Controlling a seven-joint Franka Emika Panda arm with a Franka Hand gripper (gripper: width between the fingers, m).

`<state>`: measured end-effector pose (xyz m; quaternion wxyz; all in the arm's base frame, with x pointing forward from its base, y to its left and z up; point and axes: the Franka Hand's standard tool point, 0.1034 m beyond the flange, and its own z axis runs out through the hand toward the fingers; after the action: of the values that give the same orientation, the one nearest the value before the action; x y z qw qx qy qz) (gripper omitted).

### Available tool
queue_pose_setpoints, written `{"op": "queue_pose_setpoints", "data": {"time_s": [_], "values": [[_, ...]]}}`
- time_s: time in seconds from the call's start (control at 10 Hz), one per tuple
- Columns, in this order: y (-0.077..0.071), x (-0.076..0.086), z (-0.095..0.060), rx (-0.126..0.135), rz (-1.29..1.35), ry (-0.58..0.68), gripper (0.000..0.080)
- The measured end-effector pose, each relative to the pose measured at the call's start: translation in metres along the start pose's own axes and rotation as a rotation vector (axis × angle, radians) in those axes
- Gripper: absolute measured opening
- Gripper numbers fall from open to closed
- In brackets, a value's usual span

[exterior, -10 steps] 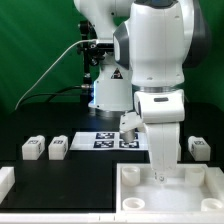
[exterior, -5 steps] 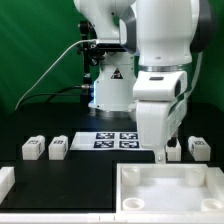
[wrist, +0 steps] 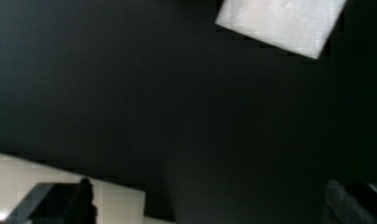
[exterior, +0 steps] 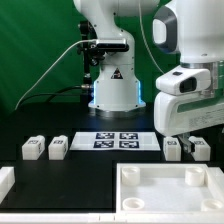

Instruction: Assemble one leg

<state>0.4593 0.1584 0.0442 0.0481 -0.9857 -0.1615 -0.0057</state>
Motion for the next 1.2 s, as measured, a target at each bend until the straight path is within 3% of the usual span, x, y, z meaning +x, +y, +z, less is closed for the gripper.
{"op": "queue_pose_setpoints", "data": {"time_s": [0.3,0.4,0.6,0.8,0.9,1.0,1.2], "values": [[-0.001,-0.004,0.001,0.007,0.037,-0.050,0.0649],[-0.003,-0.009,0.002,0.025,0.118,-0.098,0.0649],[-0.016,-0.023,-0.002,0.043,0.187,-0.324,0.0649],[-0.018,-0.026,-0.002,0.075,0.208,-0.551,0.0649],[-0.020,-0.026,0.004,0.078,0.195,-0.595,0.0649],[-0.022,-0.035,0.002,0.088,0.189,-0.701,0.0649],[-0.022,-0.030,0.007,0.104,0.189,-0.760,0.0649]]}}
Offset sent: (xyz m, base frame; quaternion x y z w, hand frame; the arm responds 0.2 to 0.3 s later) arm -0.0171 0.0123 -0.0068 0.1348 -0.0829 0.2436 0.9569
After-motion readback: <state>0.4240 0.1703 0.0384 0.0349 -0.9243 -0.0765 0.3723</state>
